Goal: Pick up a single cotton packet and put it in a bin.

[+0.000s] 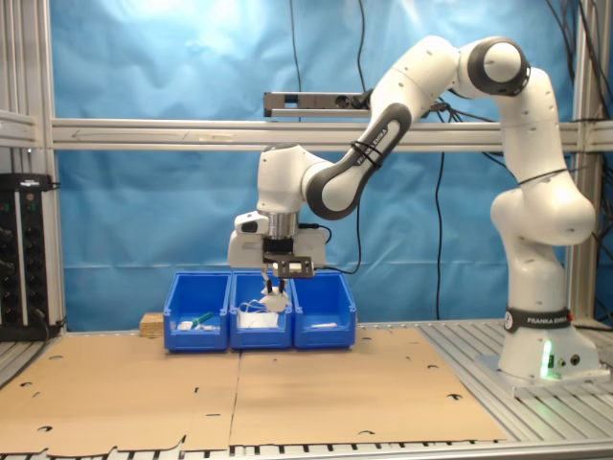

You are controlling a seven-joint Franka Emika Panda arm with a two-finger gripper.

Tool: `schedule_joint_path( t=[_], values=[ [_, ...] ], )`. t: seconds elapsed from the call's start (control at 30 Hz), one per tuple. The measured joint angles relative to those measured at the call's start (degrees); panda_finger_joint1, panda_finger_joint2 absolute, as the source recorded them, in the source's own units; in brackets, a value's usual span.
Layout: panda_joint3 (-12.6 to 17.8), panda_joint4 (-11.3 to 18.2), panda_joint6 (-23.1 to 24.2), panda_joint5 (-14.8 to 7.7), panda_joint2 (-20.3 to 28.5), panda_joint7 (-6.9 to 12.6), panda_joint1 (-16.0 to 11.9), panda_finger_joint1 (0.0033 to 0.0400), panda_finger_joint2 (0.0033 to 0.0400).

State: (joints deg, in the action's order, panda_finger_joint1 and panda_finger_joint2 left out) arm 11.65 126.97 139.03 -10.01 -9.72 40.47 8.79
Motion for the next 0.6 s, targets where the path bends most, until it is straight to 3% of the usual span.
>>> schedule_joint_path(
  t=[0.6],
  values=[
    [5.65, 0.01, -5.85, -0.71, 3.75, 0.00, -3.73, 0.0067, 0.0067]
  ],
)
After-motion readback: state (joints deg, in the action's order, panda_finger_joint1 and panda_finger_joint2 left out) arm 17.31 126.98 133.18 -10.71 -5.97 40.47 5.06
